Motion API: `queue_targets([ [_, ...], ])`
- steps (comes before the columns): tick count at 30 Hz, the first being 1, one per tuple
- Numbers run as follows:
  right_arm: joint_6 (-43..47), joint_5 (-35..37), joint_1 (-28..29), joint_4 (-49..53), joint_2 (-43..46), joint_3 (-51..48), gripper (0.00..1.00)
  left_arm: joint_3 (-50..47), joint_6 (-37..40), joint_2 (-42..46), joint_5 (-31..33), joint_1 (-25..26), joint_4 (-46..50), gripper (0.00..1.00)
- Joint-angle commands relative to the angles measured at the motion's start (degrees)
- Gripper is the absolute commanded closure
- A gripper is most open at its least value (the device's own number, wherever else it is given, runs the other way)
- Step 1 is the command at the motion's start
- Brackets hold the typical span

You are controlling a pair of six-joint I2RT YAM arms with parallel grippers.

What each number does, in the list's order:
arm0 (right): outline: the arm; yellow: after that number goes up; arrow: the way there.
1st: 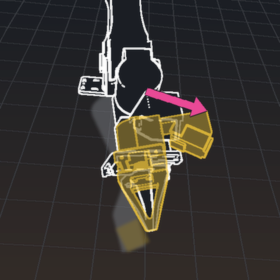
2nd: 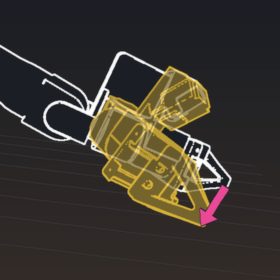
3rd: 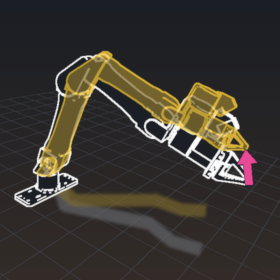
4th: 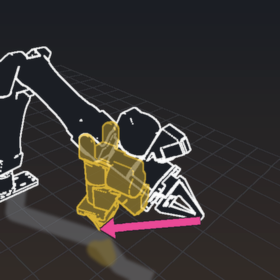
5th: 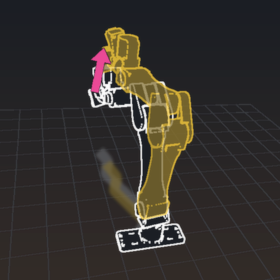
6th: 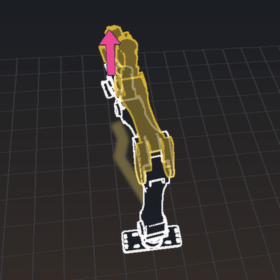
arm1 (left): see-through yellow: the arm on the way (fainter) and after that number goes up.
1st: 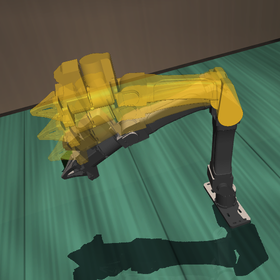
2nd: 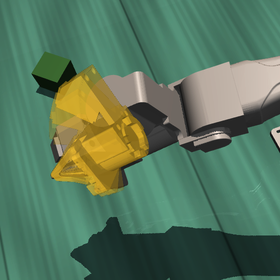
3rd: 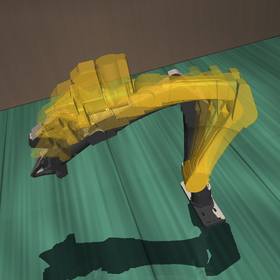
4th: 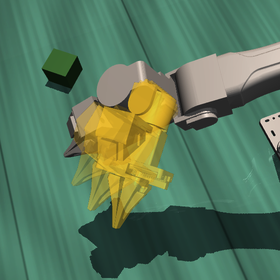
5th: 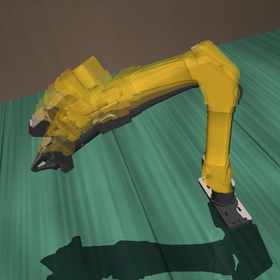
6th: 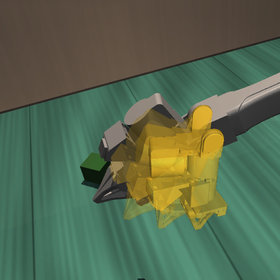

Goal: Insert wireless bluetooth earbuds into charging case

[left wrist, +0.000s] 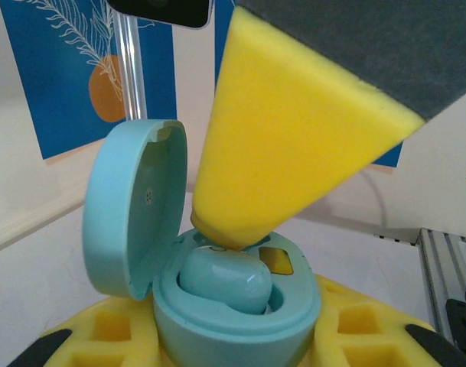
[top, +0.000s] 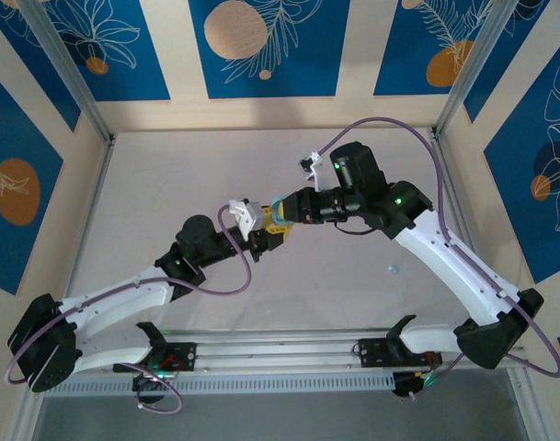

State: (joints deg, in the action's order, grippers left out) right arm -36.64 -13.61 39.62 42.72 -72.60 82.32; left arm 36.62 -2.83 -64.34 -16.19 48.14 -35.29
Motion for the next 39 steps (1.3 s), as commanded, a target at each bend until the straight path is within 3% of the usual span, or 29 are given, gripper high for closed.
queue_targets([
  [1, 1.2, 1.5, 1.5, 4.3, -0.5, 1.6, 0.74, 0.6, 1.5, 0.7, 0.1, 0.7, -2.8, 0.69],
  [5, 1.2, 3.7, 2.2, 5.9, -0.9, 3.1, 0.67, 0.5, 2.0, 1.0, 0.4, 0.7, -2.3, 0.69],
  [13, 0.1, 7.0, 1.1, 0.6, 6.5, 0.6, 0.67, 0.0, 2.7, 1.8, 0.8, 0.7, -1.3, 0.69],
  [18, -0.7, 12.8, -3.9, -1.6, 14.9, -4.8, 0.66, -1.1, 3.0, 3.1, 1.4, 0.8, -1.2, 0.69],
  [22, -5.1, 15.5, -16.4, 2.6, 18.7, -11.1, 0.66, -1.4, 3.1, 3.9, 1.6, 0.7, -0.9, 0.69],
  [26, -8.5, 6.9, -36.6, 4.1, 18.7, -23.9, 0.66, -1.8, 3.0, 4.6, 1.4, 0.8, -1.0, 0.69],
  [30, -8.8, 5.2, -51.6, 5.5, 15.9, -35.3, 0.65, -2.8, 3.1, 5.2, 1.5, 0.8, -2.6, 0.69],
  [34, -6.7, 5.7, -59.9, 4.8, 14.3, -39.1, 0.64, -4.1, 2.0, 6.2, 1.5, 0.8, -3.3, 0.69],
  [39, -4.5, 9.0, -64.0, 2.7, 10.9, -39.1, 0.61, -5.3, 1.9, 8.1, 0.7, 0.8, -2.2, 0.69],
])
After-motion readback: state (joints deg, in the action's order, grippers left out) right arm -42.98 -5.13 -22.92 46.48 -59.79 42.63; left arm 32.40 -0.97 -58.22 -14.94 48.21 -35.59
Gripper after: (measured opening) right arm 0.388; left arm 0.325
